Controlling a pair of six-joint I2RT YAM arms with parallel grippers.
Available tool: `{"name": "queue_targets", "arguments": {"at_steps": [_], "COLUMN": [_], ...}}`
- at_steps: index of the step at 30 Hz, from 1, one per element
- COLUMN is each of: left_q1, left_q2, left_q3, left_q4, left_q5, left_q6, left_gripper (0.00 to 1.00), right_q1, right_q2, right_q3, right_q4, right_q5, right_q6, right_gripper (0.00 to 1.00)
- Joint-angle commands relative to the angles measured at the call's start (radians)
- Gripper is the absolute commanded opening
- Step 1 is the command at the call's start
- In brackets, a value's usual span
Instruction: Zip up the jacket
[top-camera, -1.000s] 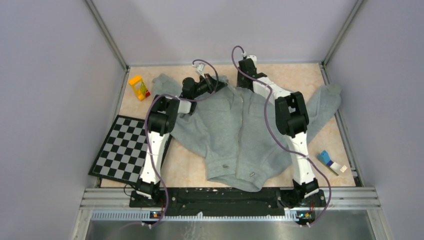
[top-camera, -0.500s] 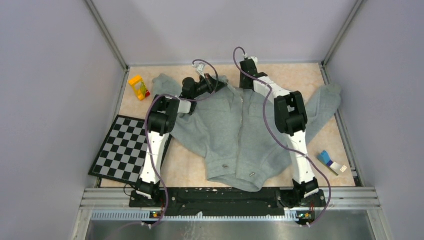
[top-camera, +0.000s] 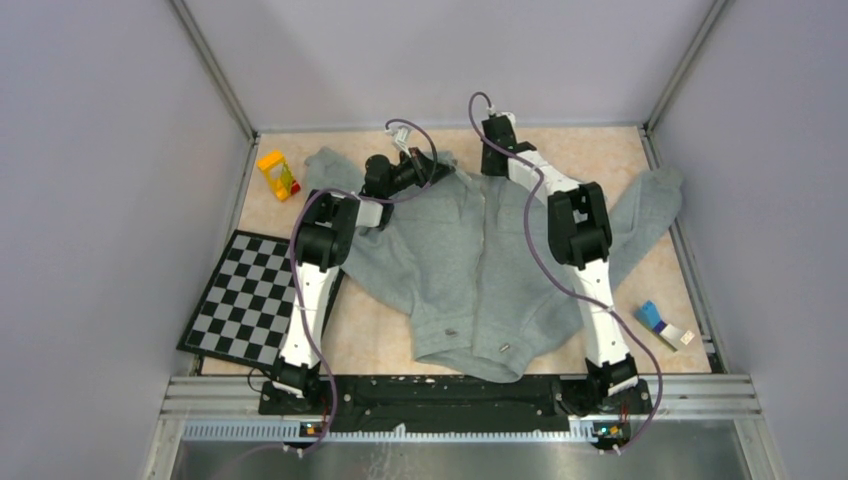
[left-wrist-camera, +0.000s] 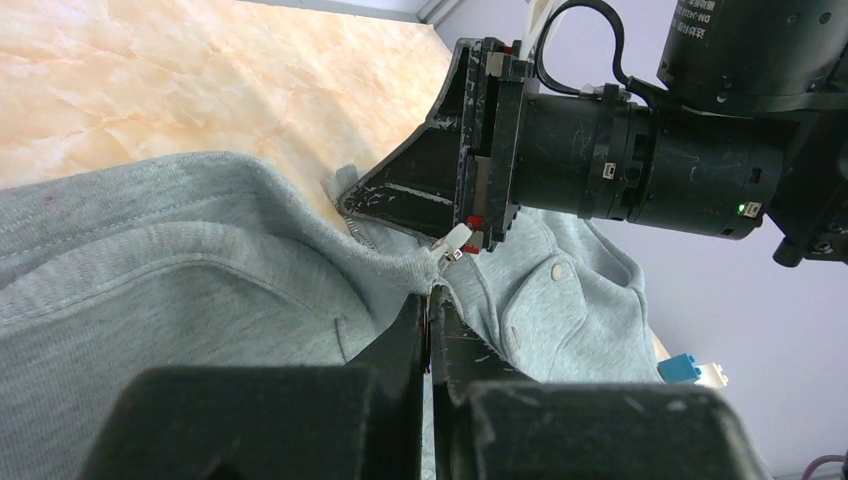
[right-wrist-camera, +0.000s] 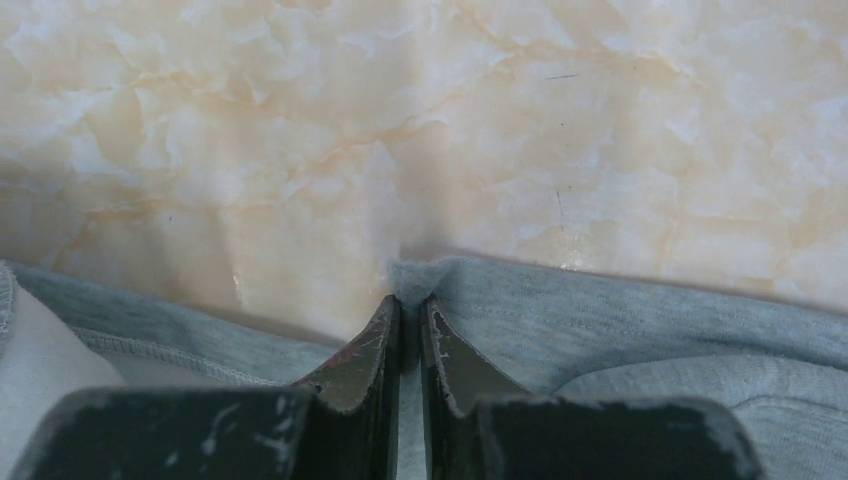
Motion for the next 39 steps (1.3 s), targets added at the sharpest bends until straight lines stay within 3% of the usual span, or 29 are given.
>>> {"name": "queue_targets", "arguments": {"at_steps": [1,4,9,19,25,33,39], "left_q1": [-0.006,-0.006,-0.006,-0.006,-0.009,-0.010,-0.009], "left_q2": [-0.053,-0.053,-0.047,-0.011,0.005,-0.017,0.005], "left_q3": [0.012,0.014,0.026,0.075,0.136,0.185,0.227], "left_q4": [0.022,0.019,0.019,0.017,-0.052,-0.219,-0.226], "left_q5": [0.002,0.006,0.016,0.058,0.143,0.265,0.335], "left_q6": [0.003,0.002,-0.006,-0.039,-0.012,0.116,0.101], "left_gripper": [0.00,0.00,0.00,0.00,0.00,0.00,0.00], "right_q1": [-0.025,-0.032,-0.074,-0.133,-0.132,-0.131,-0.131], "right_q2": [0.002,-0.074,-0.232,-0.356,-0.372,-0.401,-0.458], "right_q3": [0.006,-0.075,-0.319,-0.611,-0.645,-0.675,-0.768], "right_q4": [0.074,0.192,0.472,0.799,0.839,0.865,0.932], "right_q5": [-0.091,-0.163,-0.396,-0.779,-0.893,-0.936,-0.959], "right_q6": [-0.019,-0.066,-0.141,-0.133,-0.150,-0.134,-0.116], "right_gripper": [0.05,0.00,0.01,0.00,0.00,0.00,0.00]}}
